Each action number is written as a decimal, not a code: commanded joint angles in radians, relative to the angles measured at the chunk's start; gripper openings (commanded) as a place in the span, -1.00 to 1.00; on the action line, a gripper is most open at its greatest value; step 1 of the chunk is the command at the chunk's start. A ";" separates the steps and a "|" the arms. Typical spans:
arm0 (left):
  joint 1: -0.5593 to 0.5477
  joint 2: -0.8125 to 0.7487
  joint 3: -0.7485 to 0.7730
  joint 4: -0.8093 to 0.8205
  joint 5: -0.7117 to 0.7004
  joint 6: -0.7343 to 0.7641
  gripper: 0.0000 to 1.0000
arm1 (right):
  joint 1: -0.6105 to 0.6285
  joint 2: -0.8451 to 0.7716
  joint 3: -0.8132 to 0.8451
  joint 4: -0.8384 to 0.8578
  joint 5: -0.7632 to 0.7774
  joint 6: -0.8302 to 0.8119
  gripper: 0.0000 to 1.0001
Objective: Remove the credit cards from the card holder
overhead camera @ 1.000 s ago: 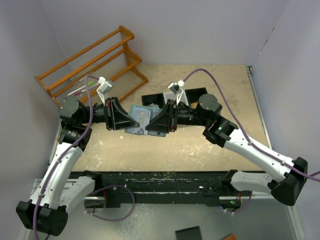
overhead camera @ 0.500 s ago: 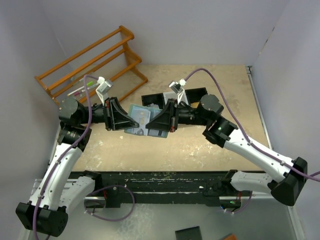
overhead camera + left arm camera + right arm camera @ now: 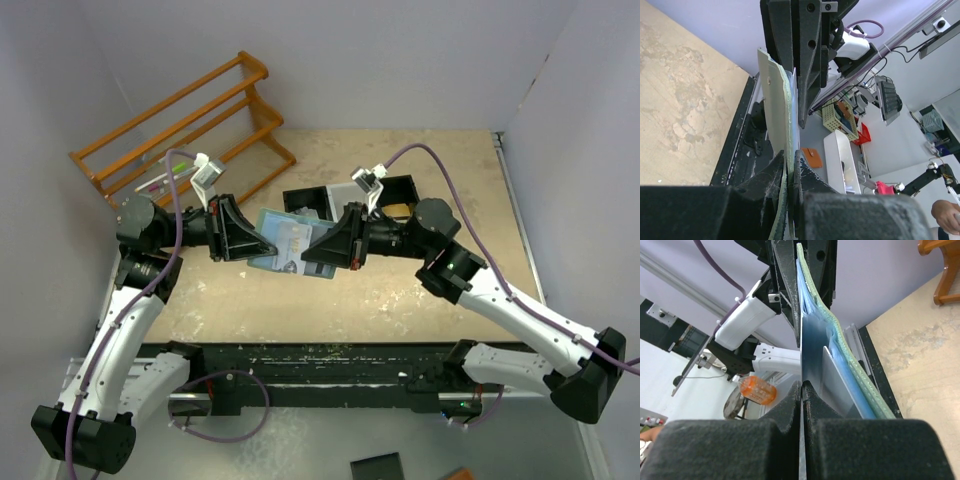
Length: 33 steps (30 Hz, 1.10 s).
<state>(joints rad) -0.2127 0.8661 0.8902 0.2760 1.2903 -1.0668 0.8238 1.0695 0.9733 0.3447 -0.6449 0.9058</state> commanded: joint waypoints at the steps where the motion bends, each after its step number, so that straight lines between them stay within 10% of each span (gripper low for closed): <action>1: 0.002 -0.010 0.042 0.052 -0.009 -0.017 -1.00 | -0.005 -0.025 -0.004 0.051 -0.002 0.006 -1.00; 13: 0.003 0.000 0.156 -0.434 -0.154 0.426 -1.00 | -0.170 -0.106 -0.063 0.010 -0.091 0.041 -1.00; 33: 0.003 0.005 0.299 -0.754 -0.467 0.750 -1.00 | -0.466 -0.015 -0.075 -0.298 -0.137 -0.179 -1.00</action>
<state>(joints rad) -0.2115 0.8886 1.1000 -0.4156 0.9504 -0.4213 0.3824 0.9894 0.8799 0.1146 -0.7979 0.8261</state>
